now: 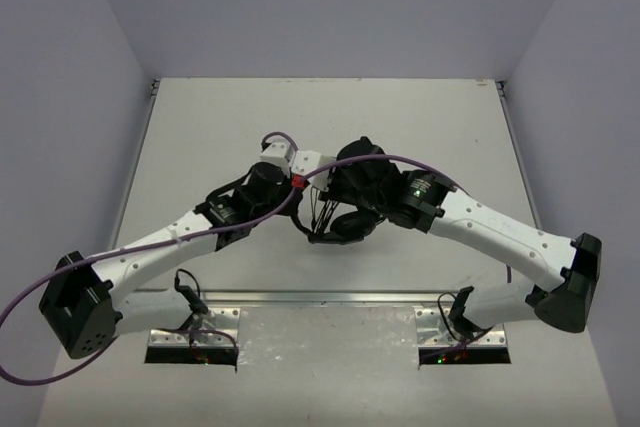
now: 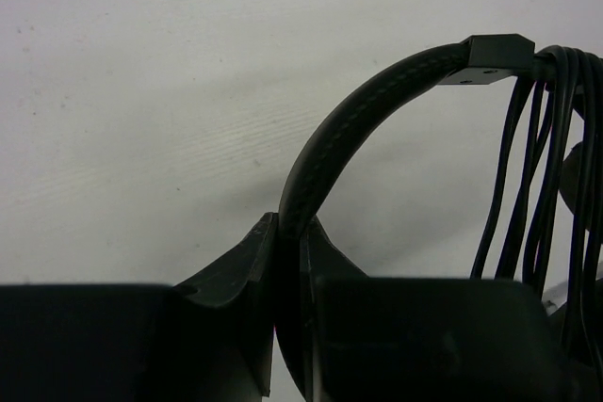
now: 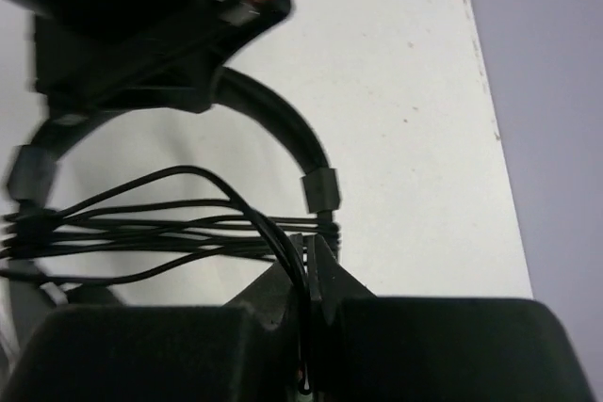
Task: Wrap the headphones
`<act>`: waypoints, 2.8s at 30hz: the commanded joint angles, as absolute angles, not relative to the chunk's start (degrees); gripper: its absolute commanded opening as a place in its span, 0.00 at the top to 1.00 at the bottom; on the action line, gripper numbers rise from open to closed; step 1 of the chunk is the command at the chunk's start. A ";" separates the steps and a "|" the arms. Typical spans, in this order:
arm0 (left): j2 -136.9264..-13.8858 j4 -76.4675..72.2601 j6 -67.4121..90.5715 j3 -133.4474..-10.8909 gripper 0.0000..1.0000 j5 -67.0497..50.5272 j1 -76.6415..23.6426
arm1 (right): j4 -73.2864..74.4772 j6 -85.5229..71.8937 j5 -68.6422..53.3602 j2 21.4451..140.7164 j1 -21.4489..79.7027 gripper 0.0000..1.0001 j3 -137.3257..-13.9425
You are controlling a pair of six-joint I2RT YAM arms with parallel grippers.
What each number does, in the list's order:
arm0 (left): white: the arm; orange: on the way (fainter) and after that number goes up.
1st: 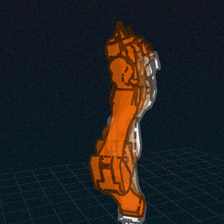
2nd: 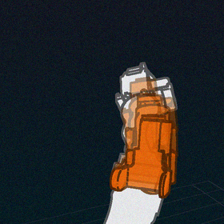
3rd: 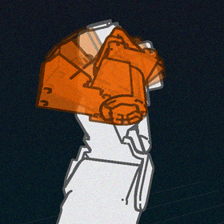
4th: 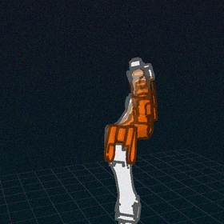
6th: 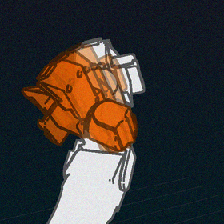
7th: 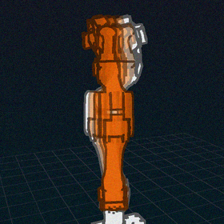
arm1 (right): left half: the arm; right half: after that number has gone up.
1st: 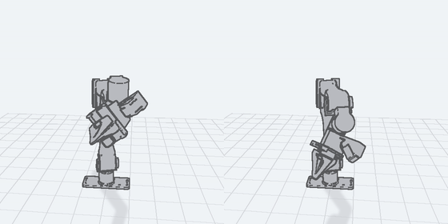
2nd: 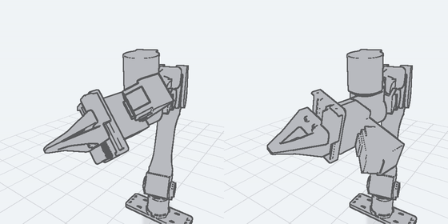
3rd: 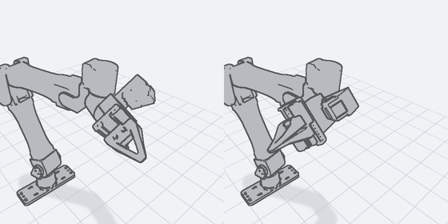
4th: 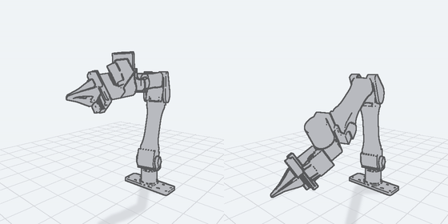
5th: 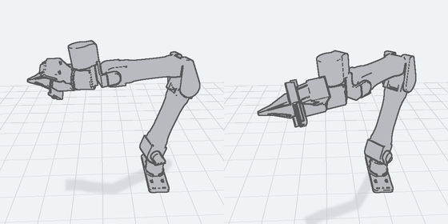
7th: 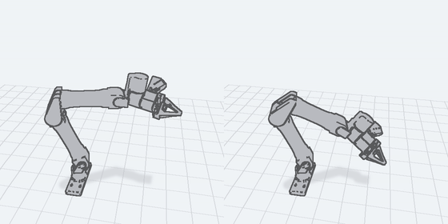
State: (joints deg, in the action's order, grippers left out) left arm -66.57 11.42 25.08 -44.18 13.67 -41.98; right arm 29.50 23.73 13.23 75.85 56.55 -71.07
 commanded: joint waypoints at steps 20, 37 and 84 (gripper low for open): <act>-49.67 31.73 21.80 -54.49 1.00 10.11 -42.28 | 7.83 26.38 11.80 70.06 43.69 0.92 -62.67; -53.52 29.27 13.98 -59.06 1.00 0.62 -42.19 | 3.08 19.61 -3.24 70.93 39.64 0.88 -53.62; -69.60 25.67 2.73 -68.38 1.00 -2.17 -31.21 | 27.15 -25.92 4.47 68.66 14.85 0.01 -58.62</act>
